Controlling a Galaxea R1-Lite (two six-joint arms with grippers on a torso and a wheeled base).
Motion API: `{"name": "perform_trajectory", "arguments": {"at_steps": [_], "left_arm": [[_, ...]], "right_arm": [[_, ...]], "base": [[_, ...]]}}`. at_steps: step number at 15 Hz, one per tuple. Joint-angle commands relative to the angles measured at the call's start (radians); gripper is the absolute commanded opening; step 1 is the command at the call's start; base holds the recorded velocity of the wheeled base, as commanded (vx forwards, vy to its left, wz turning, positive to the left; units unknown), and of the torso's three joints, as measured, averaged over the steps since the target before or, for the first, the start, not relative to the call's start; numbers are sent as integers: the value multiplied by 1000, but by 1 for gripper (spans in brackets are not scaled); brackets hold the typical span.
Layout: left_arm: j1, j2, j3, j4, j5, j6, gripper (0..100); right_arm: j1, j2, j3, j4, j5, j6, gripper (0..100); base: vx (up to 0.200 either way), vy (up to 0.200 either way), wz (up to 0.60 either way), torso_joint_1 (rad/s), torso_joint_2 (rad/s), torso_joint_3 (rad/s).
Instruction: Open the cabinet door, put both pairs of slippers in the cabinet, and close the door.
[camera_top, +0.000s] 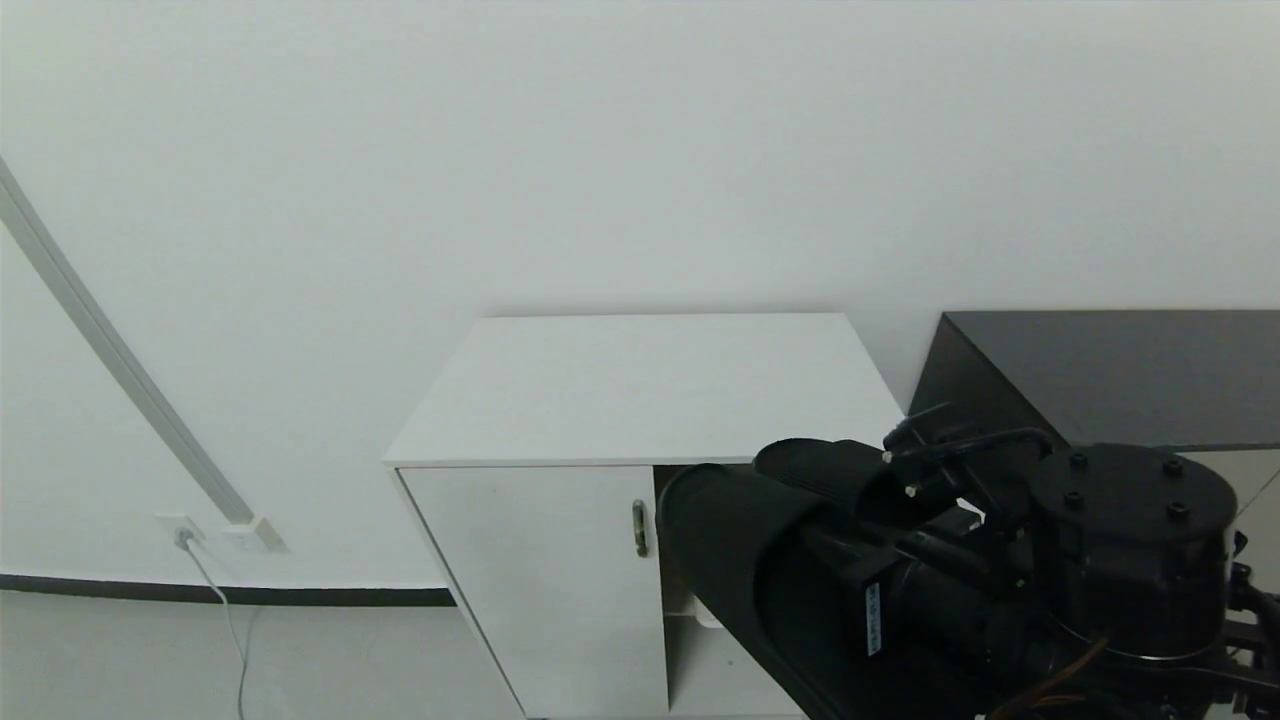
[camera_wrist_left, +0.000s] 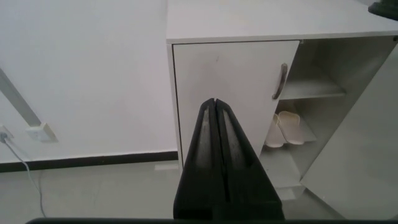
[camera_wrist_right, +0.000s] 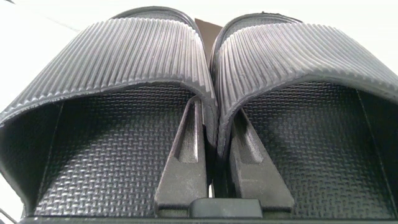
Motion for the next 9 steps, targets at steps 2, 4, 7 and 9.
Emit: {"name": "perform_trajectory", "arguments": {"at_steps": [2, 4, 7, 9], "left_arm": [[0, 2, 0, 0, 0, 1, 0], [0, 0, 0, 0, 0, 1, 0], [0, 0, 0, 0, 0, -1, 0], [0, 0, 0, 0, 0, -1, 0]], "right_arm": [[2, 3, 3, 0, 0, 0, 0], [2, 3, 4, 0, 0, -1, 0], [2, 3, 7, 0, 1, -10, 0], [2, 2, 9, 0, 0, -12, 0]], "base": [[0, 0, 0, -144, 322, 180], [0, 0, 0, -164, 383, 208], [0, 0, 0, -204, 476, 271], [0, 0, 0, -227, 559, 315]]}}
